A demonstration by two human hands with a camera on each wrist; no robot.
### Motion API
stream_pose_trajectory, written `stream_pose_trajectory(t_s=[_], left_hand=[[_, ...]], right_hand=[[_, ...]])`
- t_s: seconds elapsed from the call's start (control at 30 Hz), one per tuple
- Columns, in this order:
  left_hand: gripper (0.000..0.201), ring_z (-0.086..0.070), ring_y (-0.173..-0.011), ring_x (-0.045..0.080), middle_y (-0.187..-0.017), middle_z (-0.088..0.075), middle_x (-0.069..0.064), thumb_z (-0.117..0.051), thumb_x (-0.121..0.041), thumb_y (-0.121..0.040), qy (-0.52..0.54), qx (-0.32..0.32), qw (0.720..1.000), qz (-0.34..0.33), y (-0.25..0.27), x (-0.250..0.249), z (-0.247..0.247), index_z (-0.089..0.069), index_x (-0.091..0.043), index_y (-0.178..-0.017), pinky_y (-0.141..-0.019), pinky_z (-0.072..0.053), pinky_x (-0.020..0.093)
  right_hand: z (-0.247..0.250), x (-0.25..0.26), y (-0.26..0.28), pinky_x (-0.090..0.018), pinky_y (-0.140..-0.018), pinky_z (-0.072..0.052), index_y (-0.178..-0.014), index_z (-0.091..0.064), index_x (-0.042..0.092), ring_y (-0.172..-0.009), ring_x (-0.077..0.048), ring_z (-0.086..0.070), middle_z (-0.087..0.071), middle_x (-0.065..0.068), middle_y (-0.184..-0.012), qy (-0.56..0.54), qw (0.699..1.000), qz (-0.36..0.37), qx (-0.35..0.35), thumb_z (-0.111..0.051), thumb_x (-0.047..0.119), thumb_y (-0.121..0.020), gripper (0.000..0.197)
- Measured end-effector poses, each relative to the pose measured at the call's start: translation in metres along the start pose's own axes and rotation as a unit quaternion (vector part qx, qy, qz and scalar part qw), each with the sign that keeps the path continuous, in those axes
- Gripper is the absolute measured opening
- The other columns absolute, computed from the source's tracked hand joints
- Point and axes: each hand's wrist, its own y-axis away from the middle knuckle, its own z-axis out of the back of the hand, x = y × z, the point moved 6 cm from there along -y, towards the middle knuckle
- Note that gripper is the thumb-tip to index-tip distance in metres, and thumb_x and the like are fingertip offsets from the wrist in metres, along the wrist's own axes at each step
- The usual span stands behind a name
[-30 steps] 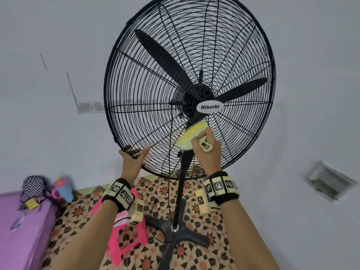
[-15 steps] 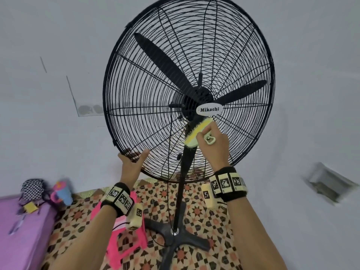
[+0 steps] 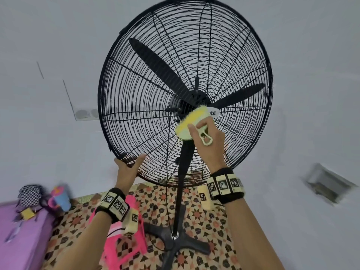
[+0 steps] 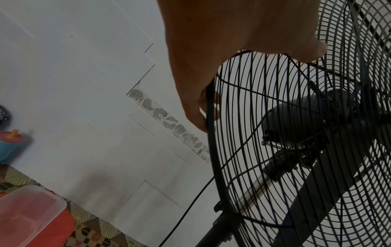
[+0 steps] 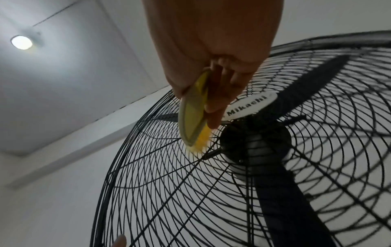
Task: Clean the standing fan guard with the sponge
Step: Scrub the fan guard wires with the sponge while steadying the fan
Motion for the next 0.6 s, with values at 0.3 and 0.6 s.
stream_pose_trajectory(t_s=[0.3, 0.6], left_hand=[[0.156, -0.023, -0.157, 0.033, -0.175, 0.002, -0.001, -0.070, -0.096, -0.057, 0.003, -0.022, 1.000, -0.014, 0.005, -0.002, 0.000, 0.032, -0.033, -0.157, -0.120, -0.030, 0.068], [0.156, -0.026, -0.154, 0.037, -0.175, 0.007, 0.009, -0.092, -0.060, -0.067, 0.018, -0.032, 0.999, 0.024, 0.025, 0.012, -0.031, 0.030, -0.027, -0.159, -0.120, -0.032, 0.057]], right_hand=[[0.004, -0.023, 0.004, -0.038, -0.050, -0.056, -0.091, -0.056, 0.017, -0.062, -0.015, -0.067, -0.068, 0.002, -0.072, 0.018, 0.995, -0.101, 0.005, -0.072, 0.034, -0.095, 0.024], [0.000, -0.007, 0.016, -0.051, -0.065, -0.063, -0.137, -0.048, 0.026, -0.083, -0.017, -0.073, -0.057, 0.017, -0.101, -0.138, 0.973, -0.172, 0.061, -0.061, 0.011, -0.099, 0.042]])
